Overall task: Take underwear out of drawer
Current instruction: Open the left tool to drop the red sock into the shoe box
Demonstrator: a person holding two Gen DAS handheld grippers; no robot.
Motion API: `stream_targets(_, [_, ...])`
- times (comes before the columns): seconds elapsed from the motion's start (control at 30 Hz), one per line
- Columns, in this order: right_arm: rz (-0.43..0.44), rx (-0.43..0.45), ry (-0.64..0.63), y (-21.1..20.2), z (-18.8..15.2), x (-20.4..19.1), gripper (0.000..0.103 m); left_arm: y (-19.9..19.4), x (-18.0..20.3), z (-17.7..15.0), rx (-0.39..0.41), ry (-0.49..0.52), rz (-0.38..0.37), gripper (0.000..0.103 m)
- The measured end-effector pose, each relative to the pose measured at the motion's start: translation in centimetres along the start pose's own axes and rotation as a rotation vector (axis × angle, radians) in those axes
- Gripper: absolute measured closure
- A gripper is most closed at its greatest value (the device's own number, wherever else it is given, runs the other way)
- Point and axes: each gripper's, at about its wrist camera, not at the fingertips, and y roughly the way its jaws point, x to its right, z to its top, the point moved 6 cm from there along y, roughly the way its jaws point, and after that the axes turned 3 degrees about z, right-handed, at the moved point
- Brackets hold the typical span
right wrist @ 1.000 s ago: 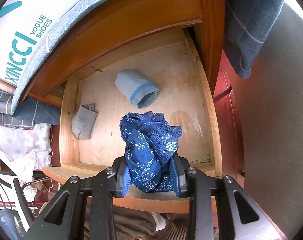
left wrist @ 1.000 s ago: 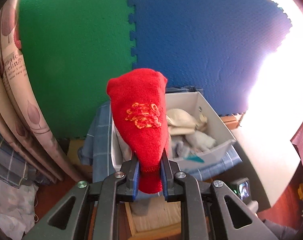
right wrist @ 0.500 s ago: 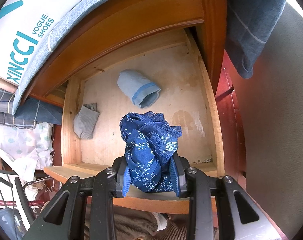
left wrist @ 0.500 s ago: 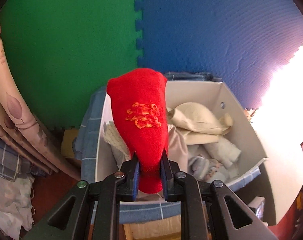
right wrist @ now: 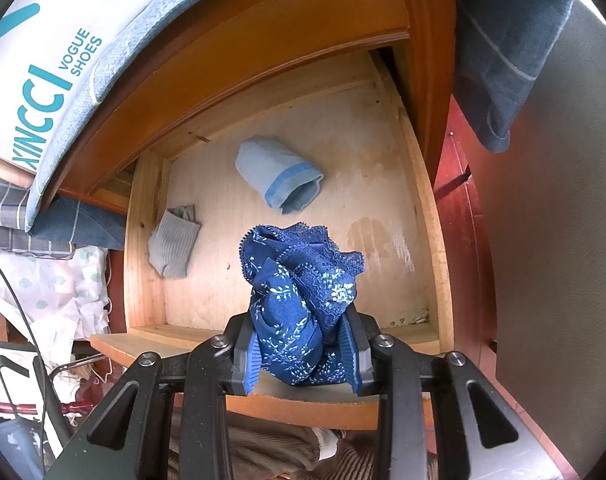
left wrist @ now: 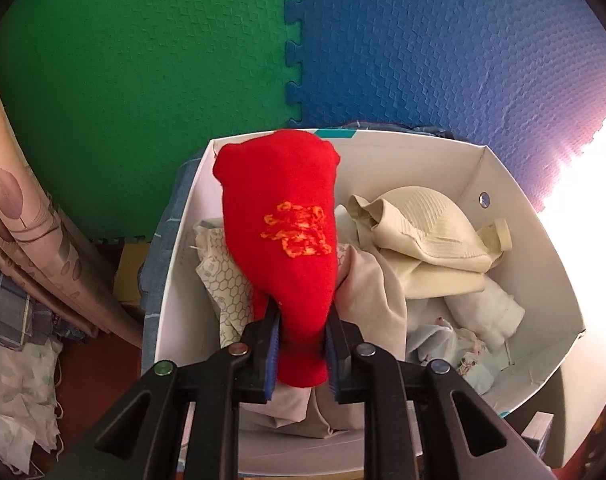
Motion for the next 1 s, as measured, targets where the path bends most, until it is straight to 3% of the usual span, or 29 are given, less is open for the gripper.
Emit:
stream_targets(0.23, [0.002,-0.01,0.0,0.2,0.0,0.0,0.073,-0.8,0.7,-0.3,0.045,0.065,0.039,0.073])
stream_targets(0.3, [-0.003,-0.011,-0.001,0.3,0.0,0.1,0.073,-1.0,0.6,-0.3,0.051,0.062,0.045,0.061])
stream_targets(0.47, [-0.007,-0.016,-0.004,0.4,0.0,-0.1,0.073,-2.2,-0.1,-0.3,0.072,0.007,0.022,0.045])
stream_targets(0.73, [-0.019,-0.023,-0.008,0.6,0.0,-0.2,0.073,-5.5,-0.9,-0.8,0.116,-0.013,-0.023,0.044])
stream_targets(0.83, [-0.021,-0.023,-0.009,0.7,0.0,-0.2,0.073,-7.0,-0.7,-2.1,0.146,-0.002,0.0,0.044])
stream_targets(1.0, [-0.032,-0.02,-0.014,0.6,0.0,-0.3,0.073,-8.3,-1.1,-6.0,0.126,-0.01,0.056,0.044])
